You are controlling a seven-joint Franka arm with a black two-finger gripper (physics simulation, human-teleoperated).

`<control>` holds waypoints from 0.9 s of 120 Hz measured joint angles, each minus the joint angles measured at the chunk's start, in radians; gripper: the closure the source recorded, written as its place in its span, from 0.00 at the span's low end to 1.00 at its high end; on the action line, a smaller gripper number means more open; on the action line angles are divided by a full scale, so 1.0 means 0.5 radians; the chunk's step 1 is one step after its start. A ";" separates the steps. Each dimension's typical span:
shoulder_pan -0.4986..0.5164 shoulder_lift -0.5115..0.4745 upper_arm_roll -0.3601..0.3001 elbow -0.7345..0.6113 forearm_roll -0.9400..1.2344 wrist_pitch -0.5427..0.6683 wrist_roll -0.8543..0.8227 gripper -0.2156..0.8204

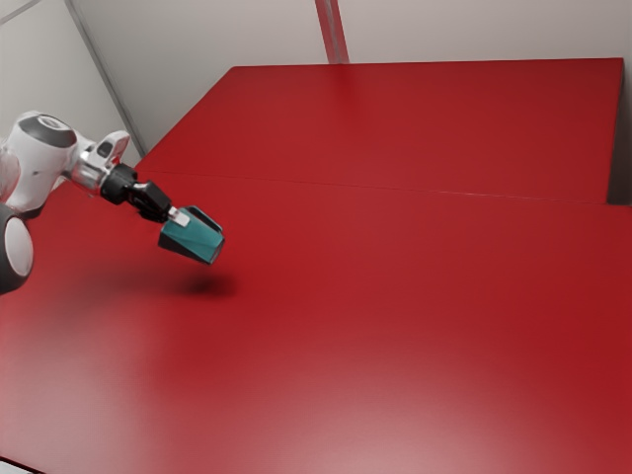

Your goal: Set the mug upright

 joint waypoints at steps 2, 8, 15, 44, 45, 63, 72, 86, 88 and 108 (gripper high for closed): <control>-0.031 -0.014 0.000 0.000 0.042 0.016 -0.012 0.96; -0.115 -0.045 0.000 -0.001 0.162 0.066 -0.049 0.96; -0.222 -0.093 -0.022 -0.002 0.337 0.130 -0.106 0.96; -0.395 -0.353 -0.373 -0.124 1.172 0.459 -0.438 0.97; -0.397 -0.360 -0.384 -0.132 1.194 0.470 -0.451 0.97; -0.436 -0.440 -0.543 -0.297 1.508 0.698 -0.678 0.97; -0.446 -0.481 -0.618 -0.385 1.639 0.789 -0.805 0.97; -0.455 -0.539 -0.673 -0.582 1.763 0.954 -0.978 0.97; -0.455 -0.541 -0.675 -0.606 1.777 0.978 -1.000 0.97; -0.453 -0.508 -0.682 -0.721 1.849 1.171 -1.194 0.97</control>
